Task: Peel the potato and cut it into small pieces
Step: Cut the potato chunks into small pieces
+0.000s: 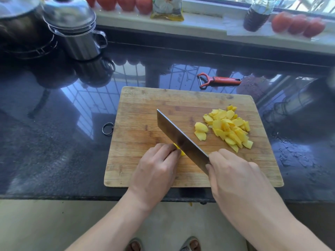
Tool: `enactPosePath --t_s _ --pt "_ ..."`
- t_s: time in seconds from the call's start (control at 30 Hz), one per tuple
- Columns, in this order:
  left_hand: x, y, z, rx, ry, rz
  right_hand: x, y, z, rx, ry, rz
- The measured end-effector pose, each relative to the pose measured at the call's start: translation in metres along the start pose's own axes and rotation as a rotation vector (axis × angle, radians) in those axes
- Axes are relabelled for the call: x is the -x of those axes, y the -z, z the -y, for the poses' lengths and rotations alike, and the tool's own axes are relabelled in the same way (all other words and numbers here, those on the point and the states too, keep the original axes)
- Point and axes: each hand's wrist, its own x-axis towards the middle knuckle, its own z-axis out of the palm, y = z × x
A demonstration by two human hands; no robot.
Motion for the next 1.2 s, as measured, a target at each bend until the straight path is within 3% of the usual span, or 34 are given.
enactPosePath --t_s 0.27,0.47,0.63,0.73,0.9,0.97,1.03,1.13,1.2 --pt "-0.002 0.001 0.000 0.000 0.013 0.008 -0.019 -0.003 0.012 -0.022 0.020 0.063" --pt "-0.003 0.003 -0.001 -0.011 0.016 0.011 -0.037 -0.013 0.010 -0.163 0.047 0.011" --pt "-0.009 0.008 -0.005 0.015 0.036 0.030 -0.043 -0.015 -0.029 -0.202 -0.018 -0.066" --pt "-0.023 0.021 -0.005 0.056 0.129 0.138 -0.046 -0.009 -0.051 -0.229 -0.104 -0.091" --pt "-0.069 0.039 -0.005 -0.116 0.186 0.566 -0.040 0.000 -0.053 -0.294 -0.087 -0.116" --pt "-0.081 0.039 -0.014 -0.186 0.333 0.670 -0.036 0.002 -0.048 -0.292 -0.090 -0.095" --pt "-0.084 0.035 -0.023 -0.085 0.588 0.721 -0.034 0.004 -0.043 -0.308 -0.098 -0.073" --pt "-0.082 0.028 -0.036 0.396 1.036 0.772 -0.032 0.000 -0.039 -0.351 -0.101 -0.039" --pt "-0.079 0.027 -0.041 0.647 1.221 0.734 -0.028 -0.004 -0.036 -0.345 -0.106 -0.022"
